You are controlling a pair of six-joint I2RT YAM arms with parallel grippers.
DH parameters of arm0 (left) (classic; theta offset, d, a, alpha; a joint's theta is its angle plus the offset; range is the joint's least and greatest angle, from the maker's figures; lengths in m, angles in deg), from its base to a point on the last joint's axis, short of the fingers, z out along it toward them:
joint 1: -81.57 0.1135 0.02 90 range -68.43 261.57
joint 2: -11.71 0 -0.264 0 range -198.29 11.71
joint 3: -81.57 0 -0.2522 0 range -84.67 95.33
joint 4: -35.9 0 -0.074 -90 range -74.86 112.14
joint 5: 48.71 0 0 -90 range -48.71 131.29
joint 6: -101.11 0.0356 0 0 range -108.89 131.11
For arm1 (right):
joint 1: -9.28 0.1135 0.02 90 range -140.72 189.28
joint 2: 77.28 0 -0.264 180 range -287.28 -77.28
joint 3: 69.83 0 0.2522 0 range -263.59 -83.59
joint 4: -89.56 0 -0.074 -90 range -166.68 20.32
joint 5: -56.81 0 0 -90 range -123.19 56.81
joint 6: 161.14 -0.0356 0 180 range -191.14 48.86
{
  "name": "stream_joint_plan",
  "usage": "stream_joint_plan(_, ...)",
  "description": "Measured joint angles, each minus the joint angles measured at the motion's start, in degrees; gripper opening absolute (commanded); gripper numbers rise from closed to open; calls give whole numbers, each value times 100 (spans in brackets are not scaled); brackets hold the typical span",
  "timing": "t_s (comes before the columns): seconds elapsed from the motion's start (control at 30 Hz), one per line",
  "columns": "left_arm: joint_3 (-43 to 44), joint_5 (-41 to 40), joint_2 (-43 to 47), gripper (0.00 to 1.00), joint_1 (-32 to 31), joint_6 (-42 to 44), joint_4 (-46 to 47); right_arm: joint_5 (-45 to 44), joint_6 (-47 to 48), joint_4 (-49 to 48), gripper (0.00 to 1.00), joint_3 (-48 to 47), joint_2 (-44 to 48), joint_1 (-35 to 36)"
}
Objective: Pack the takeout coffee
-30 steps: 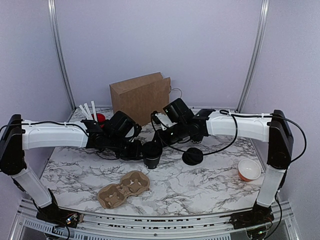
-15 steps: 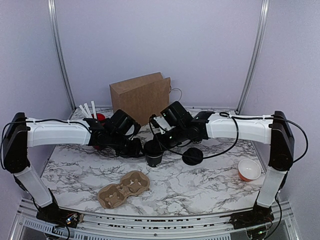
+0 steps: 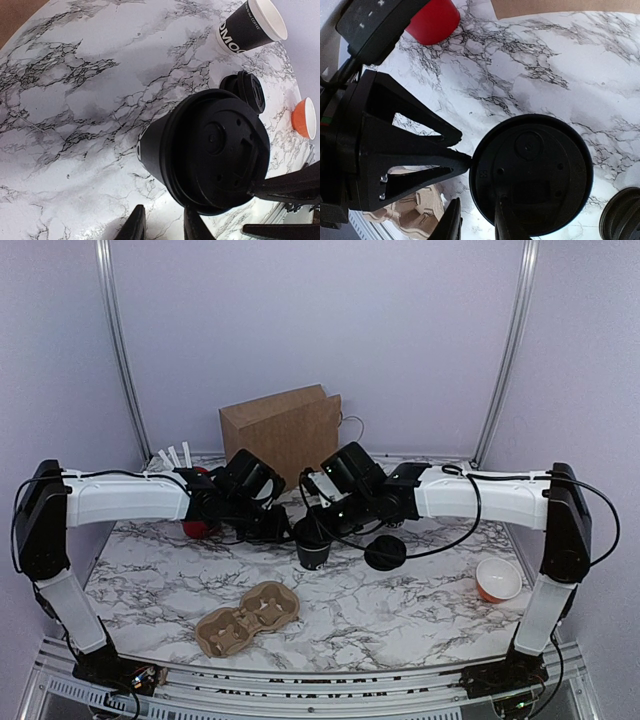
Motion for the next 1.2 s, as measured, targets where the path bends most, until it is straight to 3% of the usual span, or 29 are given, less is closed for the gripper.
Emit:
stream_joint_plan(0.5, 535, 31, -326, 26, 120, 173, -9, -323, -114, -31, 27, 120, 564, -385)
stream_joint_plan(1.2, 1725, 225, -1303, 26, 138, 411, -179, -431, -343, -264, 27, 1414, 1220, -1001)
